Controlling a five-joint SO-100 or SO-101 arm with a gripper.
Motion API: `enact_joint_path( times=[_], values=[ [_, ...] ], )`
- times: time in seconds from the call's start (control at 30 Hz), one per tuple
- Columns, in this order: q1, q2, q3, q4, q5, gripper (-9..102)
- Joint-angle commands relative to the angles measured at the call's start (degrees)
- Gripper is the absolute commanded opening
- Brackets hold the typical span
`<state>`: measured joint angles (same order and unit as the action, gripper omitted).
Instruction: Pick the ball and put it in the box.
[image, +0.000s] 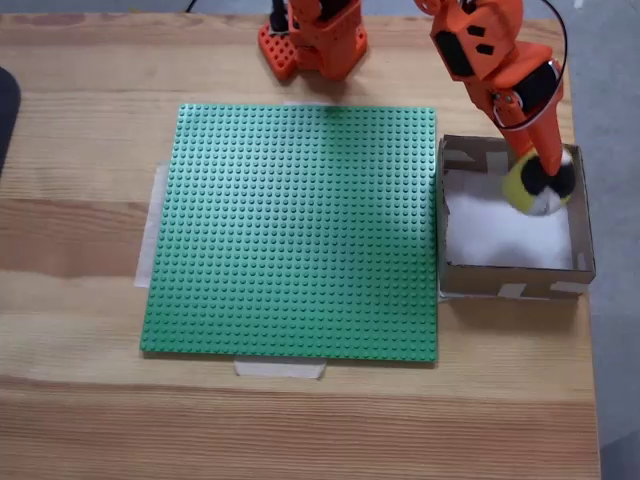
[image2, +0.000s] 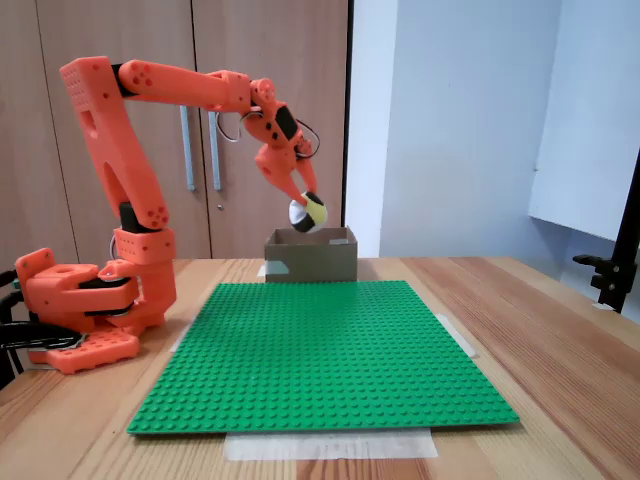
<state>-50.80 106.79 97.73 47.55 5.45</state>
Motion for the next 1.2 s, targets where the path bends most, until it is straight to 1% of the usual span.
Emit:
enact_joint_path(
  times=[0.0,0.03,0.13,0.67,0.9,1.03,1.17],
  values=[
    [-0.2,0.4,-1.6,0.1,1.4,17],
    [-0.3,0.4,-1.5,0.4,2.3,19],
    [-0.4,0.4,-1.4,1.0,2.4,19],
    [1.1,2.7,0.0,1.4,1.4,18],
    [2.5,6.5,2.9,-0.1,0.5,12],
    [3.6,9.2,3.6,-0.3,0.4,5],
    [5.0,12.7,5.3,-0.4,-0.1,0]
  ],
)
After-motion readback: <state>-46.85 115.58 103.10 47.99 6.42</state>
